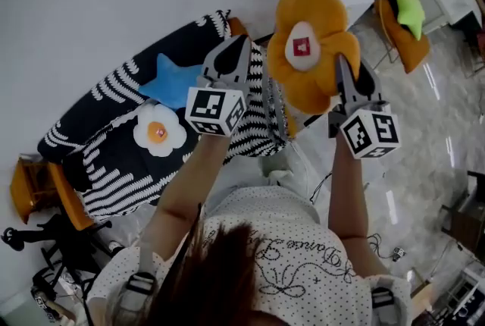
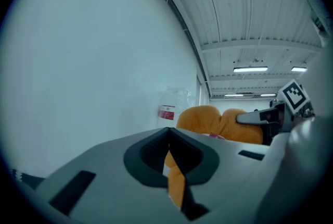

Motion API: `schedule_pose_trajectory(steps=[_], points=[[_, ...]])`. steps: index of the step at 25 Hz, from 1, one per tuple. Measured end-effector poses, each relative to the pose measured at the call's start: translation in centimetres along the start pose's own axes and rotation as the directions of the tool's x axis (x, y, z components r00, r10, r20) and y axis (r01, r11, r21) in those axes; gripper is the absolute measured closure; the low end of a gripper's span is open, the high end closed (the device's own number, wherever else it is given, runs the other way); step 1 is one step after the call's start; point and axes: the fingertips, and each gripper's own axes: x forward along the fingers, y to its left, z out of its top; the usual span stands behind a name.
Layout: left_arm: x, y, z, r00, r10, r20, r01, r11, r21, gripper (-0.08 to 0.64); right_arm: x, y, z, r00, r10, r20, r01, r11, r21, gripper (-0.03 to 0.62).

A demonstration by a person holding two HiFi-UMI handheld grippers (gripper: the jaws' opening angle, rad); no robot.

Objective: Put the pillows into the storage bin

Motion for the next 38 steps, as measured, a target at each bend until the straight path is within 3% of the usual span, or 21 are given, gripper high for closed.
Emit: schedule_pose_trajectory(steps=[14, 23, 25, 31, 38], points=[[0.5, -20.4, -4.0, 0.992, -0.113, -0.047, 0.113, 0.994, -0.01, 0.555, -19.5, -12.3, -1.3, 0.987, -0.158, -0.01, 0.158, 0.986, 0.058, 0.499], [4.0, -28.8, -6.8, 0.963, -0.25, -0.104, 0.249, 0.968, -0.021, 0.555, -25.8, -18.1, -3.1, 0.952, -0.305, -0.019, 0.305, 0.945, 0.122, 0.499], [5.2, -30.4, -7.6, 0.945, -0.307, -0.112, 0.306, 0.952, -0.027, 0.555, -26.9, -19.1, -3.5, 0.936, -0.352, -0.024, 0.352, 0.927, 0.128, 0.499], [10.2, -35.6, -9.4, 0.862, -0.491, -0.13, 0.486, 0.871, -0.065, 0.555, -29.6, -22.8, -3.7, 0.856, -0.516, -0.032, 0.515, 0.847, 0.128, 0.499], [14.4, -41.1, -10.1, 0.77, -0.625, -0.13, 0.62, 0.78, -0.083, 0.555, -32.2, -25.8, -2.7, 0.767, -0.642, -0.001, 0.636, 0.759, 0.142, 0.497]])
